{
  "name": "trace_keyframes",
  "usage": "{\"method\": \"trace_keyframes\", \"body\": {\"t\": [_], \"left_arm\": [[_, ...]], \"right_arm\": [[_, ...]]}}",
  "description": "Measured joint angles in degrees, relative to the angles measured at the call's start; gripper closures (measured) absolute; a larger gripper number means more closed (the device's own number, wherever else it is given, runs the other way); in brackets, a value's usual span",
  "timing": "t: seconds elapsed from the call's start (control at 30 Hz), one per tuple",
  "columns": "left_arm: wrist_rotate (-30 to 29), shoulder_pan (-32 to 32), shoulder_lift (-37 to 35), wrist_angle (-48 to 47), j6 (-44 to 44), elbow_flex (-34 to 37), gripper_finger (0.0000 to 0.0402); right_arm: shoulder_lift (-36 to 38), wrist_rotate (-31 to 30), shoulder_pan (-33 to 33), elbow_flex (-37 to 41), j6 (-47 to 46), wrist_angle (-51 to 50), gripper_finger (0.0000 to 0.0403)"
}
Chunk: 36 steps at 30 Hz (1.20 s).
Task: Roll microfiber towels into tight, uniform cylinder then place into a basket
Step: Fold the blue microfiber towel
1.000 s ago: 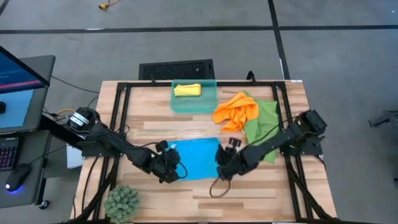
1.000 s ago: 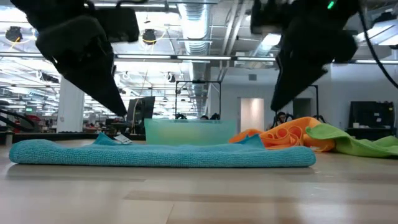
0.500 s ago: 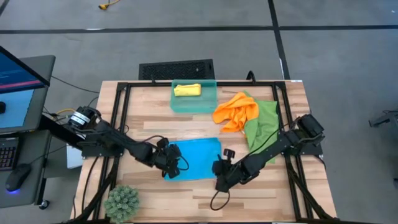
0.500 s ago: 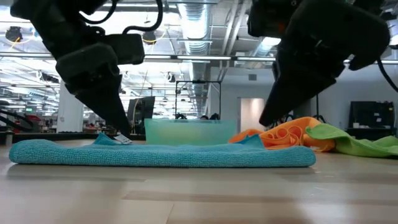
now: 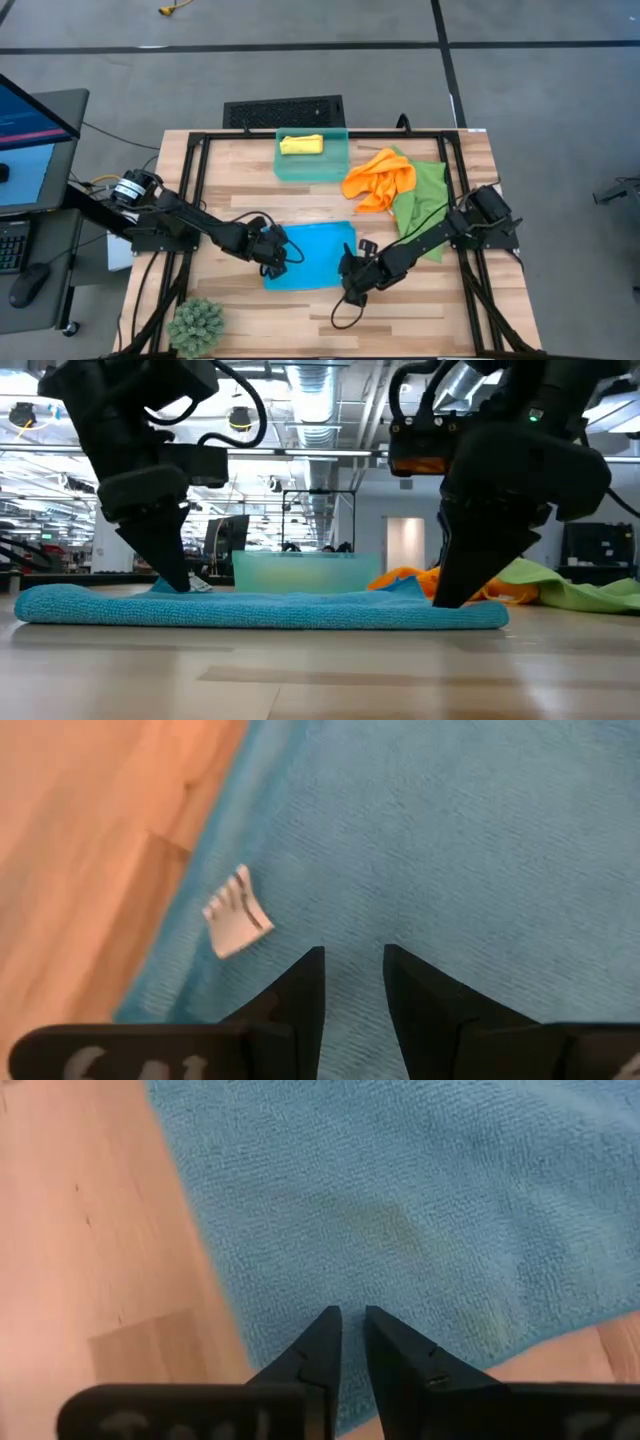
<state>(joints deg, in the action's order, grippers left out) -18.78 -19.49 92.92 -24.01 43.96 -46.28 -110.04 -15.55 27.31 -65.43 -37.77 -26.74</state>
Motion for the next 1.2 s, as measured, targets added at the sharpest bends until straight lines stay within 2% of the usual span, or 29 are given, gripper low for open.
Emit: {"method": "trace_keyframes", "body": {"t": [0.13, 0.43, 0.63, 0.83, 1.0, 1.2], "left_arm": [[3.4, -0.2, 0.0, 1.0, 2.5, 1.6, 0.0306], [2.5, -2.9, -0.3, 4.8, 10.2, 6.3, 0.0306], [5.3, -6.6, 0.0, 11.1, 10.6, 4.9, 0.0306], [7.9, -10.7, 0.2, 14.7, 10.5, 3.0, 0.0306], [6.1, -12.1, 0.2, 14.5, 9.9, 2.1, 0.0306], [-2.8, -10.2, 0.2, 14.1, 1.6, 1.7, 0.0306]], "right_arm": [[0.1, 0.2, -1.2, -0.1, -1.2, -1.9, 0.0333], [0.3, -0.2, -5.2, -0.2, 0.6, -9.9, 0.0333], [0.2, -0.5, -9.5, -1.2, 8.0, -10.3, 0.0333], [0.2, -0.8, -12.6, -1.5, 21.5, -6.4, 0.0333], [0.7, -0.9, -12.9, -1.5, 25.8, -5.7, 0.0333], [3.5, -1.3, -7.7, -1.5, 25.8, -4.8, 0.0333]]}}
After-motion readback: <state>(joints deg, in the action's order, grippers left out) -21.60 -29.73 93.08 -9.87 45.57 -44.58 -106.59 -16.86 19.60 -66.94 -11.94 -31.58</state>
